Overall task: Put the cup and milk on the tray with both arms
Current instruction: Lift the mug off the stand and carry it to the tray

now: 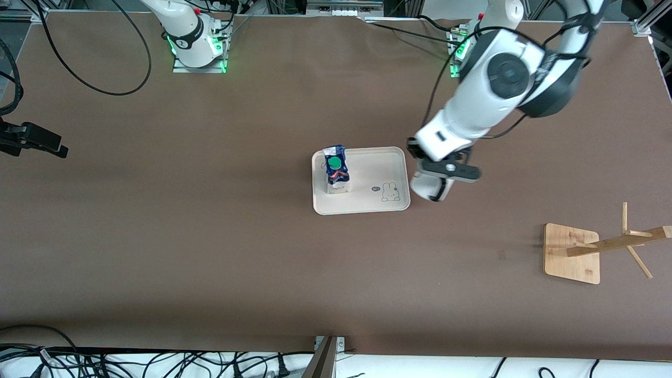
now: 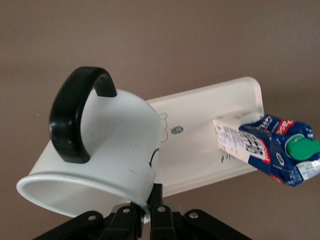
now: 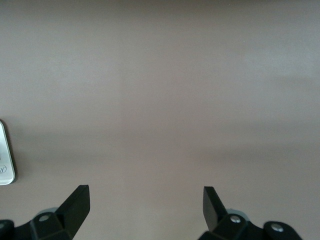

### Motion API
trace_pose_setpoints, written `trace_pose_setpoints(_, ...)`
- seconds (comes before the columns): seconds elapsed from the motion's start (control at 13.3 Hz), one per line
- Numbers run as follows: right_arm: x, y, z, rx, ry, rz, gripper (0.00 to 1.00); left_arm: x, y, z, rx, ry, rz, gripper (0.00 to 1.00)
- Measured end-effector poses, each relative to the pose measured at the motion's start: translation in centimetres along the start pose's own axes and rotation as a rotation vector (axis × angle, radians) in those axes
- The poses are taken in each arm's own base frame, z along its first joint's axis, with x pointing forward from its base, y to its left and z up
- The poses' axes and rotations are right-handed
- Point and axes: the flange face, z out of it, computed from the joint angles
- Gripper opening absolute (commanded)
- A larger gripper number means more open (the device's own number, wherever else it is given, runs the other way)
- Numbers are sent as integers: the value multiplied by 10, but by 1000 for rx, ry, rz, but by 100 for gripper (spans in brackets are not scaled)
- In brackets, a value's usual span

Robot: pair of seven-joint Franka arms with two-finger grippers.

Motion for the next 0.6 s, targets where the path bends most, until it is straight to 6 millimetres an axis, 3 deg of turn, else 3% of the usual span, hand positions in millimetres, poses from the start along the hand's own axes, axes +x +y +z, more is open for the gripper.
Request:
trace_pose_setpoints(0.22,4,0,9,-1,-14,0,100,38,38,63,16,-156,-3,0)
trace_pose_setpoints(0.37,5,-1,11,0,-16,-2,100,58,37,99,16,-205,-94,0)
trace_pose_setpoints(0.6,5,-4,10,1,-16,-6,100,62,41,136,37,-267,-198,0)
